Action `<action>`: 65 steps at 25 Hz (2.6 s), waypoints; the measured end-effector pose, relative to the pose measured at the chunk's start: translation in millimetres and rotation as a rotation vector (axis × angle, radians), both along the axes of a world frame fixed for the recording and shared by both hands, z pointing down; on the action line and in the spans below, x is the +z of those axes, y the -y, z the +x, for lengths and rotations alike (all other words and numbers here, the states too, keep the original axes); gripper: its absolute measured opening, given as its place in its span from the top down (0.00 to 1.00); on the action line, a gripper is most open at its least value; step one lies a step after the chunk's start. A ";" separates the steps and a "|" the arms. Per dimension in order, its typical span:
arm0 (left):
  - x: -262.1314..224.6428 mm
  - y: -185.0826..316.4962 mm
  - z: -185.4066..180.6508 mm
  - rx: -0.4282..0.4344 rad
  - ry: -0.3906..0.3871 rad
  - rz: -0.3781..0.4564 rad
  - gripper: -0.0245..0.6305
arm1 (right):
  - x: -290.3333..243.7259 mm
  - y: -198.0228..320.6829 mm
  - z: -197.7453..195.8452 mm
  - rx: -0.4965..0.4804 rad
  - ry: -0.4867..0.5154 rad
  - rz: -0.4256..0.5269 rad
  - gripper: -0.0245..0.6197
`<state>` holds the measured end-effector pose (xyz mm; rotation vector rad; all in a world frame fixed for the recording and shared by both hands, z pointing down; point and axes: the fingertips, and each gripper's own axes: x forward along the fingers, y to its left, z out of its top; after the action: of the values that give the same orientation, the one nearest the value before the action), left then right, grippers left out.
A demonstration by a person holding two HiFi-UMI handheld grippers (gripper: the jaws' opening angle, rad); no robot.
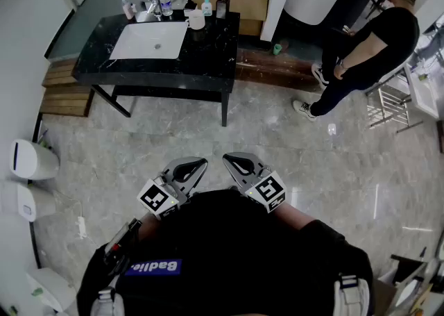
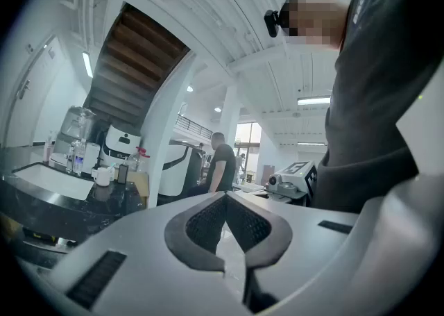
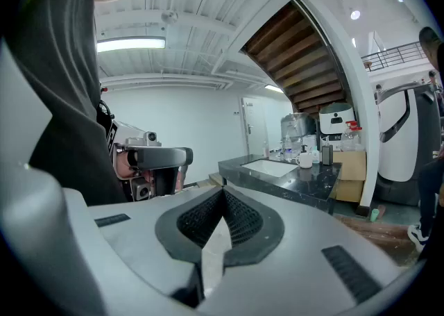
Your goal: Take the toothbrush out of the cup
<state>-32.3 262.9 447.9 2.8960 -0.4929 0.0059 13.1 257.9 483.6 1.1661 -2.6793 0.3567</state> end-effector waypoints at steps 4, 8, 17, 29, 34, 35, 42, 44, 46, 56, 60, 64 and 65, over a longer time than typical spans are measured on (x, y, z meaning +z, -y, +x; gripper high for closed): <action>-0.6 2.8 1.4 -0.004 0.011 -0.002 0.95 | -0.3 3.1 2.4 -0.002 0.003 -0.001 0.94; -0.9 4.5 7.1 -0.010 0.009 0.001 0.95 | -0.1 4.7 7.6 -0.006 0.003 0.000 0.94; -2.6 13.2 24.1 -0.037 0.020 -0.001 0.95 | -1.2 14.5 25.6 -0.027 0.024 0.004 0.94; 12.1 19.6 56.2 -0.110 0.036 -0.013 0.95 | 15.6 25.6 62.1 -0.069 0.053 -0.010 0.94; 14.6 31.0 59.3 -0.130 0.035 -0.015 0.95 | 19.2 35.1 67.0 -0.078 0.042 -0.006 0.94; 15.5 33.8 59.7 -0.131 0.032 -0.016 0.95 | 20.3 38.3 67.3 -0.077 0.035 -0.006 0.94; 22.4 62.5 59.5 -0.113 0.015 -0.010 0.95 | 30.7 65.5 66.5 -0.063 0.008 -0.020 0.94; 23.6 78.6 57.7 -0.094 0.004 -0.008 0.95 | 32.2 82.1 64.4 -0.048 -0.008 -0.020 0.94; 24.5 101.3 52.3 -0.076 -0.006 -0.007 0.95 | 32.4 104.0 58.6 -0.031 -0.019 -0.019 0.94; 27.2 195.0 28.0 0.006 -0.024 -0.015 0.95 | 35.7 189.7 34.8 0.049 -0.041 -0.039 0.94; 22.7 232.1 13.4 0.035 -0.035 -0.009 0.95 | 33.3 222.0 22.7 0.090 -0.042 -0.041 0.94; 20.8 263.9 -4.5 0.061 -0.034 0.003 0.95 | 31.0 252.7 5.9 0.121 -0.040 -0.034 0.94; 20.6 270.8 -8.8 0.067 -0.037 0.007 0.95 | 30.8 260.1 1.8 0.128 -0.039 -0.032 0.94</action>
<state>-41.0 -7.9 468.5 2.9123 -0.3909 -0.0388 14.9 -2.2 514.3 1.3250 -2.5628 0.3907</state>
